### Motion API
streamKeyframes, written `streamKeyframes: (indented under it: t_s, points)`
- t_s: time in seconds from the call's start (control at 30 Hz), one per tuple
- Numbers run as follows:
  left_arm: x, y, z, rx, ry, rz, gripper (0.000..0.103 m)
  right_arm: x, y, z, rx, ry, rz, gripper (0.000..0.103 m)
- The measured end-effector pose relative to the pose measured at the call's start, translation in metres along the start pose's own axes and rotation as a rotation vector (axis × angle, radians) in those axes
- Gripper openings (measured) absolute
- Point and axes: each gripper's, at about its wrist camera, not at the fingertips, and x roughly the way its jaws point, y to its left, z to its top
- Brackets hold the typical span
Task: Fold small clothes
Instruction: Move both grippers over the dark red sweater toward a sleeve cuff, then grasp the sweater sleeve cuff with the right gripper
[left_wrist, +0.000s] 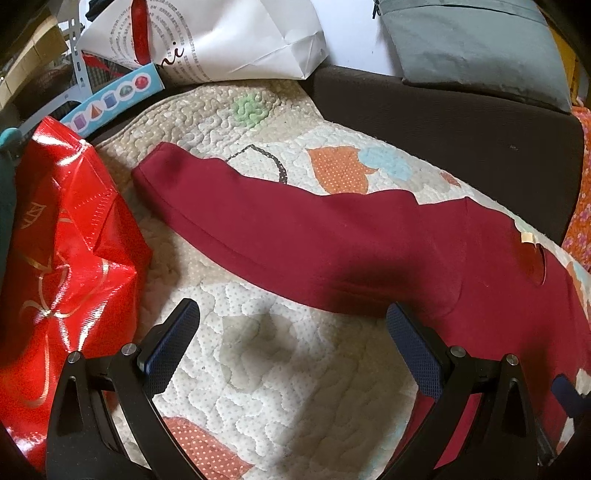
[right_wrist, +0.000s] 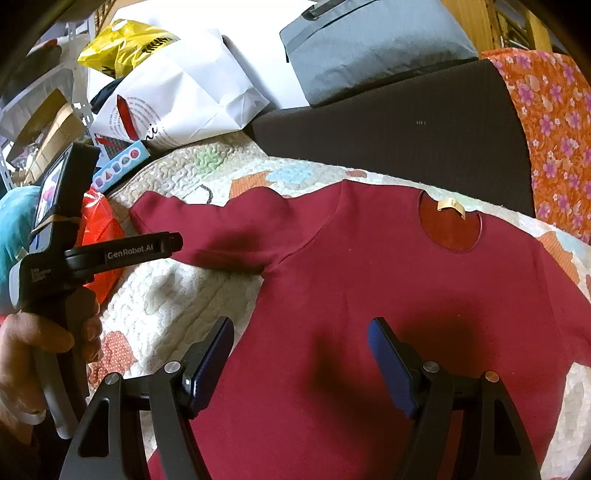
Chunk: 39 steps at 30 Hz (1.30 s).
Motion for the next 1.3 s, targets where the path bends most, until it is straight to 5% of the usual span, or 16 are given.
streamKeyframes:
  t_s: [0.3, 0.73, 1.07, 1.3]
  points:
    - [0.022, 0.006, 0.014, -0.052, 0.047, -0.066, 0.102, 0.001, -0.003, -0.002, 0.014, 0.0, 0.046, 0.073]
    - [0.039, 0.023, 0.027, -0.108, 0.083, -0.05, 0.102, 0.016, 0.007, 0.025, -0.033, -0.005, 0.073, 0.07]
    - [-0.007, 0.043, 0.023, -0.133, 0.057, -0.059, 0.102, 0.061, 0.021, 0.073, -0.118, 0.0, 0.074, 0.07]
    - [-0.058, 0.096, 0.031, -0.271, -0.082, -0.04, 0.102, 0.113, 0.083, 0.106, -0.149, -0.005, 0.247, 0.07]
